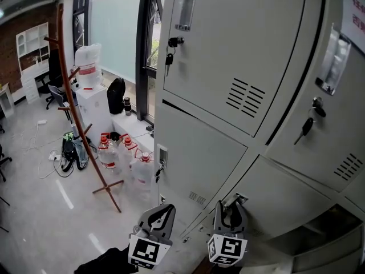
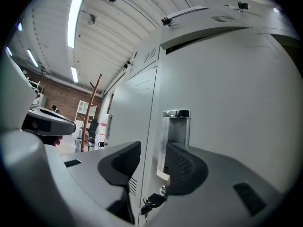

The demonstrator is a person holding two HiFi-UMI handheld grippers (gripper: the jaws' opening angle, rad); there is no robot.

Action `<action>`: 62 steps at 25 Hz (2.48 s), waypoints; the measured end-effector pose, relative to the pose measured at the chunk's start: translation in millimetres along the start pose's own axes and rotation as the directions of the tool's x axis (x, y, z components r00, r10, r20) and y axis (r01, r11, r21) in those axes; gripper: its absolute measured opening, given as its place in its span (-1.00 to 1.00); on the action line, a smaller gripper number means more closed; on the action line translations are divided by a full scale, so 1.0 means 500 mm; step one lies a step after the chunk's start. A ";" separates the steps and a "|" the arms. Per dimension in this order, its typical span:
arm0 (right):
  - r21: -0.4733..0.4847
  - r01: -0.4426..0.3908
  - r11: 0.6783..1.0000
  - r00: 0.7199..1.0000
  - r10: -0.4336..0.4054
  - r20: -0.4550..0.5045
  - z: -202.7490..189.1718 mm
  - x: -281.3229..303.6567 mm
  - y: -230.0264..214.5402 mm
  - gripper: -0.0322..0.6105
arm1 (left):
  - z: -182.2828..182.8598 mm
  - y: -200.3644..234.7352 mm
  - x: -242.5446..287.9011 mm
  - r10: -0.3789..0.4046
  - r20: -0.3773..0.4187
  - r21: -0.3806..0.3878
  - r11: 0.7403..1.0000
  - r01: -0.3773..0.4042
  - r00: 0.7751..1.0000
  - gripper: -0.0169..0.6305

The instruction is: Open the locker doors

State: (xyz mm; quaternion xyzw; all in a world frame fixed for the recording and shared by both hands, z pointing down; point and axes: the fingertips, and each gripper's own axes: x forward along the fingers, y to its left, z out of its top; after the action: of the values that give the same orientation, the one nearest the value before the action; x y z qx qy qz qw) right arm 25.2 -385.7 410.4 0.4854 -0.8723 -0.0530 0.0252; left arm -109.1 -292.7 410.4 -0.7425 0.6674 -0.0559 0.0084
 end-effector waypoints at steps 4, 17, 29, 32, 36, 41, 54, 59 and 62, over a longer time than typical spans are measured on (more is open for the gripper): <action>-0.004 0.005 1.000 1.000 -0.005 -0.007 -0.001 -0.007 0.005 -0.33 | 0.001 0.000 -0.011 -0.001 0.003 0.000 1.000 0.001 1.000 -0.88; -0.016 0.039 0.999 0.999 -0.039 -0.027 0.003 -0.067 0.039 -0.36 | 0.011 -0.013 -0.061 -0.057 0.021 0.002 0.998 0.057 0.998 -0.88; -0.032 0.118 0.992 0.992 -0.119 -0.039 0.004 -0.149 0.069 -0.39 | 0.006 -0.018 -0.128 -0.120 0.036 0.004 0.993 0.120 0.992 -0.87; -0.036 0.141 0.989 0.989 -0.143 -0.040 0.005 -0.174 0.075 -0.39 | 0.004 -0.026 -0.142 -0.144 0.039 0.006 0.990 0.144 0.989 -0.88; -0.044 0.175 0.984 0.983 -0.177 -0.043 0.005 -0.214 0.081 -0.42 | 0.003 -0.047 -0.159 -0.186 0.046 0.004 0.982 0.186 0.981 -0.88; -0.057 0.219 0.974 0.974 -0.221 -0.049 0.003 -0.266 0.083 -0.42 | 0.003 -0.084 -0.180 -0.250 0.058 0.006 0.968 0.250 0.967 -0.88; -0.060 0.334 0.941 0.939 -0.338 -0.065 -0.004 -0.406 0.062 -0.36 | 0.006 -0.164 -0.244 -0.378 0.079 0.027 0.926 0.377 0.923 -0.87; -0.061 0.387 0.920 0.918 -0.391 -0.072 -0.008 -0.458 0.040 -0.36 | 0.004 -0.197 -0.260 -0.421 0.081 0.035 0.907 0.420 0.903 -0.88; -0.060 0.414 0.908 0.905 -0.418 -0.078 -0.010 -0.486 0.028 -0.36 | 0.009 -0.217 -0.264 -0.444 0.086 0.041 0.896 0.442 0.892 -0.88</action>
State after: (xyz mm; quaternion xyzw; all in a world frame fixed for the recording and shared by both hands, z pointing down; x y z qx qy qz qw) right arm 142.1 -172.0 419.0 0.6613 -0.7456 -0.0537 0.0621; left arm -15.0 -150.0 406.1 -0.8768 0.4789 -0.0286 0.0338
